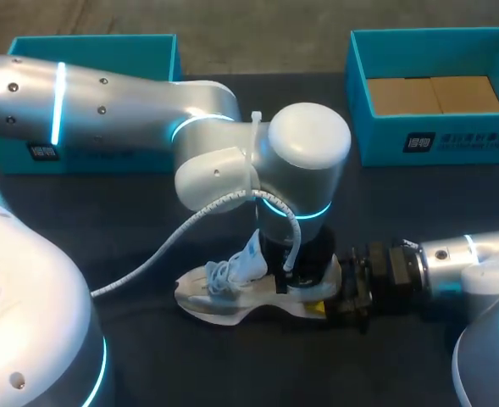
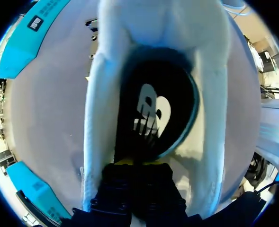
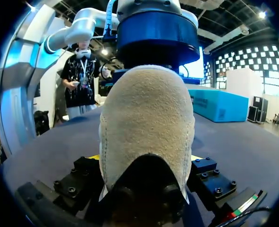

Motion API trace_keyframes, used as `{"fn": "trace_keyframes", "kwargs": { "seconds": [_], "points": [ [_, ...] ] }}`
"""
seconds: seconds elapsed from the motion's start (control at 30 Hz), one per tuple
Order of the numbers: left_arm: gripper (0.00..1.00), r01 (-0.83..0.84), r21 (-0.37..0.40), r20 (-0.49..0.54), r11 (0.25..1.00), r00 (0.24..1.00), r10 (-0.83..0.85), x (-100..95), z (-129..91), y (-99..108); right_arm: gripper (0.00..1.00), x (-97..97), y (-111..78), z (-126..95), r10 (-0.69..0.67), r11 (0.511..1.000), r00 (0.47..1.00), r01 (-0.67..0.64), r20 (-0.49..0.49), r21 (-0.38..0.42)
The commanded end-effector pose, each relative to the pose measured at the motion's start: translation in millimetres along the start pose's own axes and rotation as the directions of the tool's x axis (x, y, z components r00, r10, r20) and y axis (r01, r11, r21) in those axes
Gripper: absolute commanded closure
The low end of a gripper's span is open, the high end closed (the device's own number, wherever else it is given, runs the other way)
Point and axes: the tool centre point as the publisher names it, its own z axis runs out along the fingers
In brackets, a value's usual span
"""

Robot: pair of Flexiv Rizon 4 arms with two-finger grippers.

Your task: Take the shoe out of the shoebox, open the shoe tongue, remove and reinsert the insole, then place the shoe into the shoebox

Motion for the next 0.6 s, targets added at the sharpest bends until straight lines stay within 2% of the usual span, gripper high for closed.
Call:
{"fn": "trace_keyframes", "kwargs": {
  "seconds": [0.03,0.33,0.6],
  "points": [
    [1.00,0.006,0.022,-0.020,1.000,1.000,-0.006,-15.5,4.7,2.9,1.00,4.6,2.1,0.6,0.000,1.000,1.000,0.000,-0.003,0.005],
    [1.00,-0.035,0.147,-0.191,0.988,0.980,0.063,1.6,-16.5,11.9,1.00,4.6,2.1,0.6,0.000,1.000,1.000,0.000,-0.003,0.005],
    [1.00,-0.047,0.242,-0.265,0.969,0.958,0.113,11.2,-36.5,17.1,1.00,4.6,2.1,0.6,0.000,1.000,1.000,0.000,-0.003,0.005]
  ]
}}
